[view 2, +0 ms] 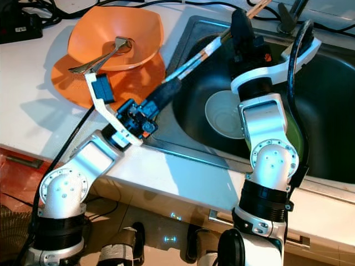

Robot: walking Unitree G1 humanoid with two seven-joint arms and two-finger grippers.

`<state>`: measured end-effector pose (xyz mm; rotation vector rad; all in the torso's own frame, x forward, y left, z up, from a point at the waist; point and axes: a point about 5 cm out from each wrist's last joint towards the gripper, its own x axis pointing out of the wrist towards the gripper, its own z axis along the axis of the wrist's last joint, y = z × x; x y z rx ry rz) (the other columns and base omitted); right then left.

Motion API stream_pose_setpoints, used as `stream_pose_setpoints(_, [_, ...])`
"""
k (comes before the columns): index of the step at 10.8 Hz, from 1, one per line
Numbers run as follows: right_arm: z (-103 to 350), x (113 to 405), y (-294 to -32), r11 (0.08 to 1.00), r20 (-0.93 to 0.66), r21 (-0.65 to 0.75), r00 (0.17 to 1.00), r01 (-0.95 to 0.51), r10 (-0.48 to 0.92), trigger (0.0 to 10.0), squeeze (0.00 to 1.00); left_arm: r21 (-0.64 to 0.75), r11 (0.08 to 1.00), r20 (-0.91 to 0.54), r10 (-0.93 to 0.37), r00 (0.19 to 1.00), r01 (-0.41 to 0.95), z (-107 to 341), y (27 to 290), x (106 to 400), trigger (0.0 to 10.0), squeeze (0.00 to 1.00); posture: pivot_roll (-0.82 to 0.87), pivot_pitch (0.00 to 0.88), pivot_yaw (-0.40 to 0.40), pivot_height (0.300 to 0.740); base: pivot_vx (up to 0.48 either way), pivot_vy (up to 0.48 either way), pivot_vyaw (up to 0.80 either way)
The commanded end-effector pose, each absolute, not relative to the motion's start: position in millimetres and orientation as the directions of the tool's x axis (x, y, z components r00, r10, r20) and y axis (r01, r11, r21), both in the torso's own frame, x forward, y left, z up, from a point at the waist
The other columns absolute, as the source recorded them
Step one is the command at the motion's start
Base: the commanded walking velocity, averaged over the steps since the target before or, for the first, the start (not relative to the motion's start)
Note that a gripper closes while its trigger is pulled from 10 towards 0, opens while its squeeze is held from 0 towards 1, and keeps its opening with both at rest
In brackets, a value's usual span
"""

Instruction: Kitchen organization

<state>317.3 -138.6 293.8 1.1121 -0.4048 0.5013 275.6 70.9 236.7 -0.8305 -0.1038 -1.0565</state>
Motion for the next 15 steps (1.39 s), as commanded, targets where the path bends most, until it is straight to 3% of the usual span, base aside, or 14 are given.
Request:
stream_pose_setpoints(1, [294, 315, -139, 0.345, 0.557, 0.737, 0.811, -0.582, 0.178, 0.0, 0.00, -0.558, 0.224, 0.414, -0.760, 0.502, 0.799, 231, 65, 273, 10.0, 1.00, 0.12, 0.258, -0.017, 0.740, 0.000, 0.000, 0.00])
stream_pose_setpoints(6, [299, 317, -146, 0.307, 0.561, 0.765, 0.820, -0.567, 0.115, 0.0, 0.00, -0.557, 0.194, 0.412, -0.779, 0.472, 0.808, 228, 64, 269, 10.0, 1.00, 0.12, 0.254, -0.018, 0.740, 0.000, 0.000, 0.00])
stream_pose_setpoints(9, [303, 321, -157, 0.282, 0.550, 0.794, 0.834, -0.539, 0.045, 0.0, 0.00, -0.533, 0.247, 0.368, -0.793, 0.484, 0.809, 225, 66, 270, 10.0, 1.00, 0.12, 0.252, -0.019, 0.740, 0.000, 0.000, 0.00])
stream_pose_setpoints(10, [302, 323, -164, 0.286, 0.537, 0.807, 0.844, -0.516, 0.007, 0.0, 0.00, -0.509, 0.280, 0.352, -0.795, 0.493, 0.814, 225, 66, 271, 10.0, 0.00, 0.12, 0.251, -0.020, 0.740, 0.000, 0.000, 0.00])
stream_pose_setpoints(13, [299, 327, -180, 0.342, 0.498, 0.825, 0.864, -0.449, -0.069, 0.0, 0.00, -0.390, 0.412, 0.291, -0.793, 0.535, 0.824, 233, 71, 274, 10.0, 0.00, 0.12, 0.251, -0.021, 0.740, 0.000, 0.000, 0.00])
stream_pose_setpoints(14, [296, 329, -181, 0.351, 0.486, 0.831, 0.870, -0.432, -0.078, 10.0, 0.00, -0.300, 0.438, 0.291, -0.804, 0.518, 0.848, 246, 69, 272, 10.0, 0.00, 0.12, 0.255, -0.022, 0.740, 0.000, 0.000, 0.00])
stream_pose_setpoints(15, [293, 330, -180, 0.365, 0.478, 0.830, 0.875, -0.423, -0.075, 10.0, 0.00, -0.244, 0.451, 0.283, -0.813, 0.508, 0.858, 252, 67, 270, 10.0, 0.00, 0.12, 0.255, -0.023, 0.740, 0.000, 0.000, 0.00])
